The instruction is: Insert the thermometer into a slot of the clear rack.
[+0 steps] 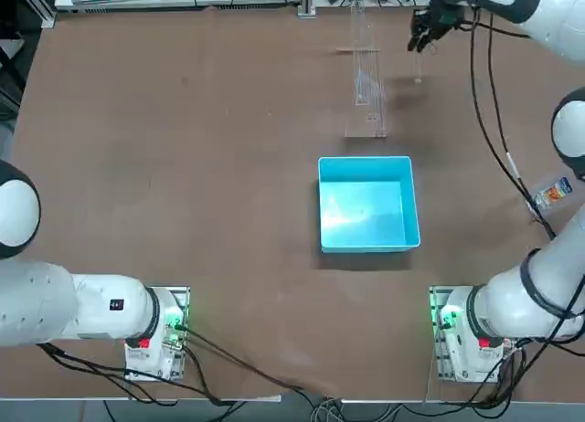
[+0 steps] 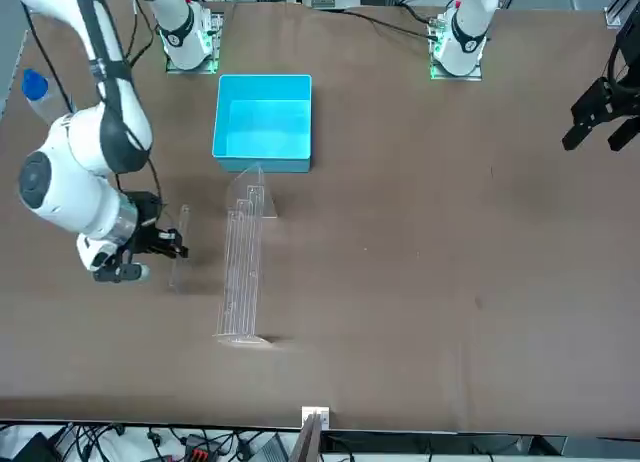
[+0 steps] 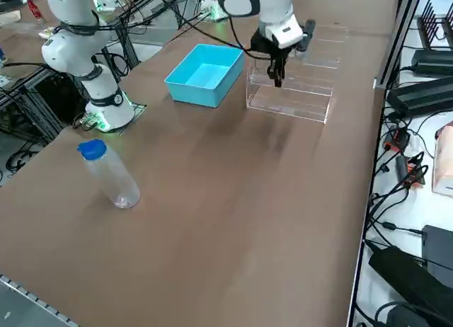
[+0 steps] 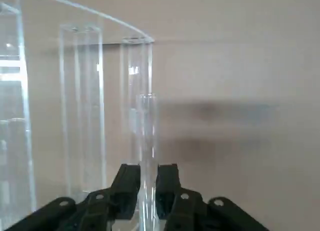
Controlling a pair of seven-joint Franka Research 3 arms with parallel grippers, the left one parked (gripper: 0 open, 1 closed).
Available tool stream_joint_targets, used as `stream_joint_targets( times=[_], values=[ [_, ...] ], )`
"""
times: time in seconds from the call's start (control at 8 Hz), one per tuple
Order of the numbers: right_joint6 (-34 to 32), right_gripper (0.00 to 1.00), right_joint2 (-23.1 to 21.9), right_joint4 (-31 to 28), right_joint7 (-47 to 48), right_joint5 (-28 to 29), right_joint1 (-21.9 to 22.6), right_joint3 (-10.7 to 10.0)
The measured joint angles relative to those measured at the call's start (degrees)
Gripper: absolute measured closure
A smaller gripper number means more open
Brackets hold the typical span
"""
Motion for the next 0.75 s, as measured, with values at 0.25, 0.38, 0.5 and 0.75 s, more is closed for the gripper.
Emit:
stream_joint_targets(
  times=[0.25,0.38,0.5,0.75],
  values=[
    [1.76,0.78,1.10,0.20,3.40,0.01,2.15,0.04],
    [3.02,0.78,1.83,0.22,5.49,0.01,3.25,0.04],
    [3.78,0.78,2.43,0.38,7.28,0.01,4.02,0.04],
    [6.36,0.78,3.66,0.93,11.12,0.01,5.57,0.05]
  ],
)
